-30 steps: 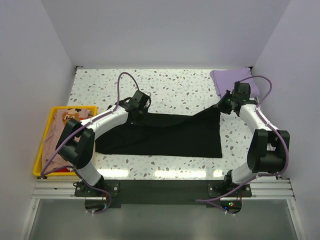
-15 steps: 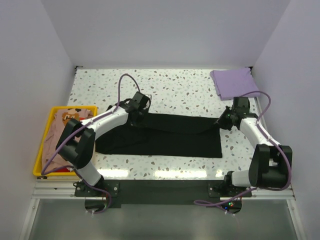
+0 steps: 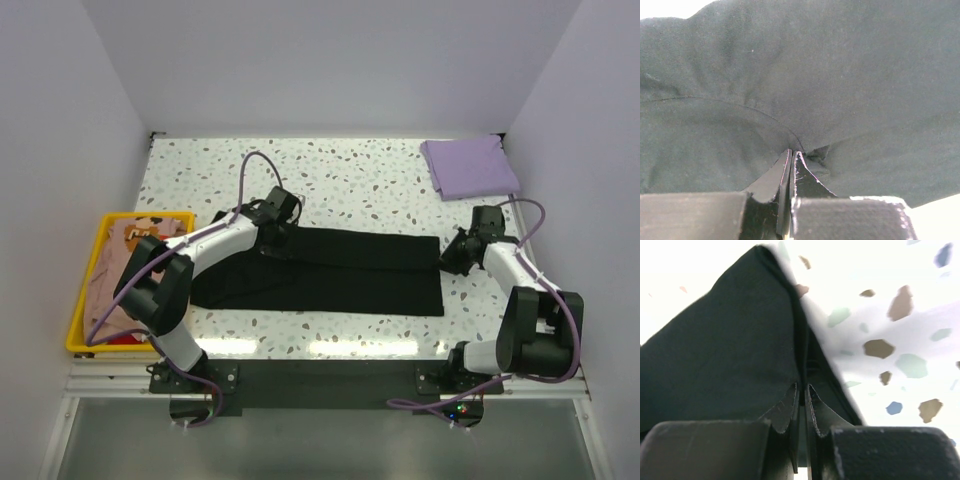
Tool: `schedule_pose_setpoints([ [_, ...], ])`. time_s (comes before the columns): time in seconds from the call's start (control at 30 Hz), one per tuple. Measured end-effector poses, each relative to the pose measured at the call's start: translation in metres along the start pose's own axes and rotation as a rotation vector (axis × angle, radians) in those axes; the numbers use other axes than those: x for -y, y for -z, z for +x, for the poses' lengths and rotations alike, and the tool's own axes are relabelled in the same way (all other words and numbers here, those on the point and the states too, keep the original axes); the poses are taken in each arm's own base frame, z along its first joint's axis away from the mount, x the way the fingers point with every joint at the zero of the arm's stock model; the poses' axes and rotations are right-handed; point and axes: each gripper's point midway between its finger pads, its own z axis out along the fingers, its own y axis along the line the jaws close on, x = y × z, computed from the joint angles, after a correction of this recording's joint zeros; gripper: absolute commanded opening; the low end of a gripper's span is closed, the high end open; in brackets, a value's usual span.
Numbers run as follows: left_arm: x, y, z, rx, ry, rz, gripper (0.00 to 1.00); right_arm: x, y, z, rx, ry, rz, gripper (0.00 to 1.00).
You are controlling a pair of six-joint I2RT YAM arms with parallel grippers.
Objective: Fold and stack the t-shirts
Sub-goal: Fold the tshirt
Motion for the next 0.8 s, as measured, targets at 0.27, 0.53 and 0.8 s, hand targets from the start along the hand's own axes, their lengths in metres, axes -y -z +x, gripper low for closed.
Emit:
schedule_pose_setpoints([
  [0.27,-0.001,0.000,0.001,-0.005,-0.012,-0.001,0.00,0.008,0.000,-0.006,0.001,-0.024,0.002,0.01],
  [0.53,0.001,-0.007,0.009,-0.037,-0.041,0.017,0.16,0.014,-0.005,0.000,-0.021,-0.032,0.014,0.14],
  [0.8,0.003,-0.007,0.019,-0.071,-0.060,0.042,0.50,0.018,-0.001,0.001,-0.019,-0.035,0.023,0.49],
])
